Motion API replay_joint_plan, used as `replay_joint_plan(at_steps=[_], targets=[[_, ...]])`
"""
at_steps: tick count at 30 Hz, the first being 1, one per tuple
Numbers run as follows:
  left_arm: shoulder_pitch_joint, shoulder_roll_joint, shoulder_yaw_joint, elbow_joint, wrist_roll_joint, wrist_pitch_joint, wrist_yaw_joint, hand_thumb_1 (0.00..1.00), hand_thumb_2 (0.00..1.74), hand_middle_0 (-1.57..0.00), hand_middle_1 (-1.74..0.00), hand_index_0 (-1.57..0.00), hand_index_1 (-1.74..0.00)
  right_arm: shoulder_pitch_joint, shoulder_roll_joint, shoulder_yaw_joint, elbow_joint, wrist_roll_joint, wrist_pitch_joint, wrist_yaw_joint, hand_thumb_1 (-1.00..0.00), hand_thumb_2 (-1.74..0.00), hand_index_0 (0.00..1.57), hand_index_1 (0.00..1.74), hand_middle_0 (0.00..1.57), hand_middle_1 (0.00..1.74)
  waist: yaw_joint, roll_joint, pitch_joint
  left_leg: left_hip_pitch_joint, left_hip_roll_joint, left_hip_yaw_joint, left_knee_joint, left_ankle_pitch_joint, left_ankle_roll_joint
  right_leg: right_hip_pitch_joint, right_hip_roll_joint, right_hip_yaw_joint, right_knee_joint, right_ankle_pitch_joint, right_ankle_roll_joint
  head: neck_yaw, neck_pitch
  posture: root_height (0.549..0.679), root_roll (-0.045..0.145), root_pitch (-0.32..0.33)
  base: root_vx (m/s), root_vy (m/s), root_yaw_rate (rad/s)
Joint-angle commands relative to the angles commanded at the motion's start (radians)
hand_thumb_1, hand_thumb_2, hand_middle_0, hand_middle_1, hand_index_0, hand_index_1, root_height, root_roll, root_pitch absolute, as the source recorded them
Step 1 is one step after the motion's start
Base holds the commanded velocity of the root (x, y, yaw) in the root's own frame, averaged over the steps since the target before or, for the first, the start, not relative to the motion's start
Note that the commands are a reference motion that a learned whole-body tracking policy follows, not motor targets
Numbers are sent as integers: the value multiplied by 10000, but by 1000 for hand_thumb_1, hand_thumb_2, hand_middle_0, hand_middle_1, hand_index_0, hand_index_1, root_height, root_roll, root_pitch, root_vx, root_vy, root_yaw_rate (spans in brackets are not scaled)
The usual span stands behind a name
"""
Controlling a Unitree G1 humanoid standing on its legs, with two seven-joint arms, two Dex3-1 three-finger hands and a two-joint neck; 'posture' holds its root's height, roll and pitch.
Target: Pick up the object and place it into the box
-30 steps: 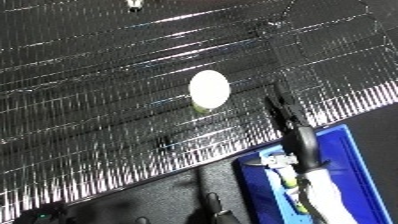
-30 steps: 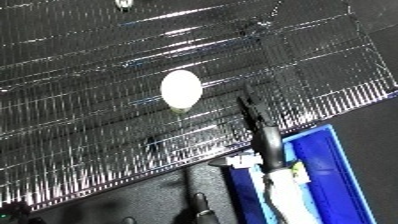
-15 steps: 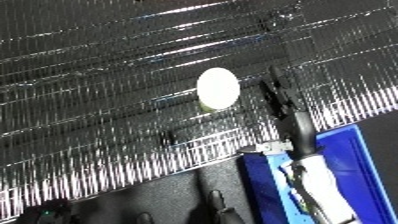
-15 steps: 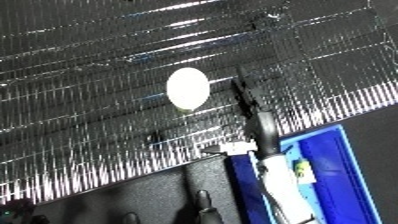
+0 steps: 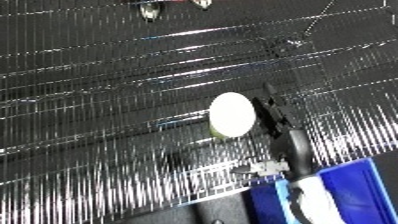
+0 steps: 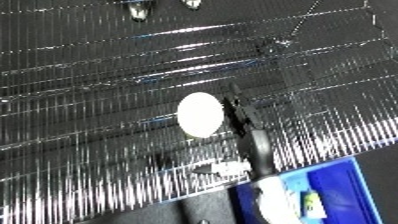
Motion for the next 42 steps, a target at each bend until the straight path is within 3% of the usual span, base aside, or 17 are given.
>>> replay_joint_plan(at_steps=[14, 17, 19, 21, 24, 26, 27, 28, 30, 36, 42], targets=[[-338, 217, -279, -284, -352, 86, 172, 1000, 1740, -1570, -1740, -1570, -1740, -1271, -327, 540, 1323, 27, -57, -174, 0, 0, 0, 0, 0, 0, 274, 229, 0, -528, -105, -34, 238, -41, 20, -471, -19, -125, 260, -109, -100, 562, 517, 618, 52, 148, -16, -5, 30], [-370, 243, -333, -325, -409, 101, 195, 1000, 1740, -1570, -1740, -1570, -1740, -1484, -380, 646, 1567, 7, 41, -245, -150, -261, 235, 261, 235, 261, 321, 259, 0, -605, -107, -40, 273, -43, 25, -536, -23, -149, 306, -128, -123, 634, 526, 617, 52, 152, -10, -3, 30], [-373, 248, -348, -337, -421, 98, 199, 1000, 1740, -1570, -1740, -1570, -1740, -1545, -399, 673, 1638, 8, 86, -264, -200, -348, 314, 348, 314, 348, 336, 267, 0, -622, -109, -43, 280, -42, 28, -552, -24, -155, 319, -135, -130, 652, 539, 617, 52, 153, -7, -2, 30], [-380, 263, -383, -361, -451, 63, 198, 1000, 1740, -1570, -1740, -1570, -1740, -1696, -447, 740, 1826, -15, 199, -415, -350, -609, 549, 609, 549, 609, 377, 291, 0, -653, -123, -60, 263, -31, 44, -589, -21, -175, 337, -151, -151, 698, 606, 617, 52, 157, -12, 0, 25], [-408, 271, -412, -380, -491, 23, 204, 1000, 1740, -1570, -1740, -1570, -1740, -1798, -467, 778, 1960, -45, 271, -644, -500, -870, 785, 870, 785, 870, 394, 309, 0, -676, -128, -68, 220, -7, 59, -626, -6, -190, 338, -155, -167, 749, 566, 616, 51, 161, -26, 6, 9], [-418, 272, -417, -385, -507, 16, 206, 1000, 1740, -1570, -1740, -1570, -1740, -1820, -472, 778, 1997, -45, 298, -700, -550, -957, 864, 957, 864, 957, 396, 312, 0, -685, -129, -68, 212, 0, 62, -637, 1, -192, 340, -155, -171, 759, 556, 616, 51, 162, -29, 6, 7], [-439, 259, -431, -394, -527, 13, 210, 1000, 1740, -1570, -1740, -1570, -1740, -1847, -472, 776, 2069, -54, 351, -773, -650, -1131, 1020, 1131, 1020, 1131, 399, 313, 0, -698, -131, -73, 202, 10, 68, -654, 11, -196, 347, -155, -177, 772, 533, 616, 51, 164, -27, 4, 5], [-439, 259, -431, -394, -527, 13, 210, 1000, 1740, -1570, -1740, -1570, -1740, -1847, -472, 776, 2069, -54, 351, -773, -650, -1131, 1020, 1131, 1020, 1131, 399, 313, 0, -698, -131, -73, 202, 10, 68, -654, 11, -196, 347, -155, -177, 772, 533, 616, 51, 164, -27, 4, 5], [-466, 238, -451, -409, -539, 20, 209, 1000, 1740, -1570, -1740, -1570, -1740, -1870, -474, 773, 2165, -72, 437, -829, -800, -1392, 1256, 1392, 1256, 1392, 404, 309, 0, -698, -133, -84, 170, 31, 75, -664, 19, -200, 341, -144, -176, 821, 501, 616, 50, 165, -28, 3, 5], [-502, 220, -435, -401, -569, -40, 177, 1000, 1740, -1570, -1740, -1570, -1740, -1856, -513, 770, 2248, -90, 503, -927, -800, -1392, 1256, 1392, 1256, 1392, 396, 280, 0, -579, -141, -96, -61, 118, 87, -575, 57, -207, 182, -93, -173, 867, 511, 618, 47, 165, -41, 4, -13], [-390, 197, -310, -355, -545, -182, 0, 1000, 1740, -1570, -1740, -1570, -1740, -1553, -563, 590, 1710, -273, 451, -1216, -800, -1392, 1256, 1392, 1256, 1392, 292, 154, 0, -66, -113, -111, -631, 299, 63, -118, 126, -192, -346, 62, -131, 952, 484, 626, 44, 154, -54, 4, -56]])
